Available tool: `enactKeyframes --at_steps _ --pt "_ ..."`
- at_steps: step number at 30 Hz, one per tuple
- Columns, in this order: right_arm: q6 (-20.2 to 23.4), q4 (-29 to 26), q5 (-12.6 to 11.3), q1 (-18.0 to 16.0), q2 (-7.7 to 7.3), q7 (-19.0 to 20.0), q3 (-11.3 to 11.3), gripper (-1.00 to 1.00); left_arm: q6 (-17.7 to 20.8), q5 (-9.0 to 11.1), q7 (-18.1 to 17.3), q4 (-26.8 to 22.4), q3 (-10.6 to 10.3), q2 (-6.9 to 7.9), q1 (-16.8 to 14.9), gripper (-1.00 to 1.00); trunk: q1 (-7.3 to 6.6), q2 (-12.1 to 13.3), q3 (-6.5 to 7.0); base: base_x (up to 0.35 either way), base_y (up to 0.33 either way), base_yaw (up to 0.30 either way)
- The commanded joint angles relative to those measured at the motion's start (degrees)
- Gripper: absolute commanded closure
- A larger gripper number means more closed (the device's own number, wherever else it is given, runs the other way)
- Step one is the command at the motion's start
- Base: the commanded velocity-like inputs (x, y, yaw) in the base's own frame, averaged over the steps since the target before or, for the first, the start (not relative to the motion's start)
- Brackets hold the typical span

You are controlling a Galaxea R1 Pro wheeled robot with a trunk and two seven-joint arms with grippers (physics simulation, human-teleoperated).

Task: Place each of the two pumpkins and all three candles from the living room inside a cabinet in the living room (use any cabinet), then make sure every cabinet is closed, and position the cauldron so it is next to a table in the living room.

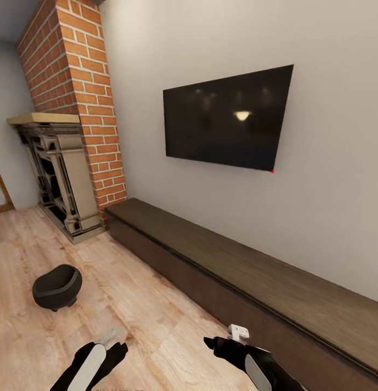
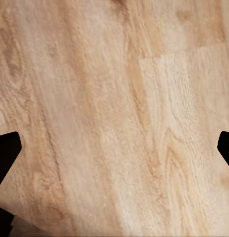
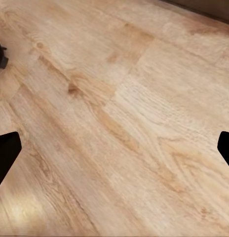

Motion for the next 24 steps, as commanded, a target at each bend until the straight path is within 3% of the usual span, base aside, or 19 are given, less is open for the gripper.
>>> enactKeyframes --at_steps 1,16,24 --pt "0.25 -0.06 -0.34 -0.02 -0.03 -0.04 0.10 -1.00 0.00 0.50 0.53 -0.05 -0.25 0.02 -0.03 -1.00 -0.23 0.39 0.12 0.000 0.000 0.276" --pt "0.25 0.00 -0.26 -0.02 0.14 -0.48 0.10 -1.00 -0.07 0.89 0.47 0.07 -0.17 -0.08 -0.03 -1.00 -3.09 5.60 2.46 0.000 0.000 0.276" --pt "0.18 0.00 3.68 -0.02 0.14 -0.68 0.03 -1.00 -0.04 1.18 0.49 0.08 -0.11 -0.07 -0.03 -1.00 -3.09 5.60 2.46 0.000 0.000 0.276"
